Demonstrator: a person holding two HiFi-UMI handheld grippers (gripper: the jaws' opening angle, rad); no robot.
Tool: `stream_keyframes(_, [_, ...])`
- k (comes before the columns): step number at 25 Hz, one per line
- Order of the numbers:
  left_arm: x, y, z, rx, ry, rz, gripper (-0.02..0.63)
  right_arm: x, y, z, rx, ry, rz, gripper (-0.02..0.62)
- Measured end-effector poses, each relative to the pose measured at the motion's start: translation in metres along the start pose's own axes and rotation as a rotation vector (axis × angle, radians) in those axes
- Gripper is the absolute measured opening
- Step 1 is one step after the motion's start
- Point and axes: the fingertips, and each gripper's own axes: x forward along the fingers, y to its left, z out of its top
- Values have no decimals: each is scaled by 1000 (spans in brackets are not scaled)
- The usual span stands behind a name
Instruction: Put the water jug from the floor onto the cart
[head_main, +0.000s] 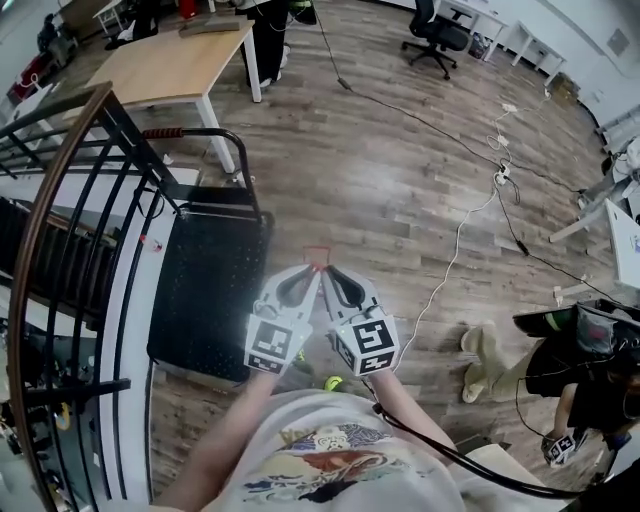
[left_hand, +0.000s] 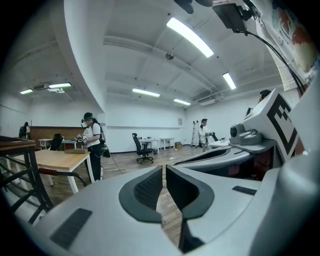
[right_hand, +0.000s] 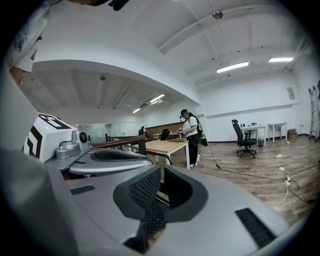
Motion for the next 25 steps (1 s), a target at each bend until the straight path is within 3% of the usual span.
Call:
stream_keyframes(11, [30, 26, -8, 5, 35, -37, 18, 36, -19, 7, 0, 16, -10, 23])
stream_keyframes(21, [78, 33, 3, 5, 64, 52, 18, 58, -64, 22, -32, 58, 52, 23])
stream_keyframes(25, [102, 36, -22, -9, 70, 106, 18, 70, -83, -2, -25, 58, 92, 23])
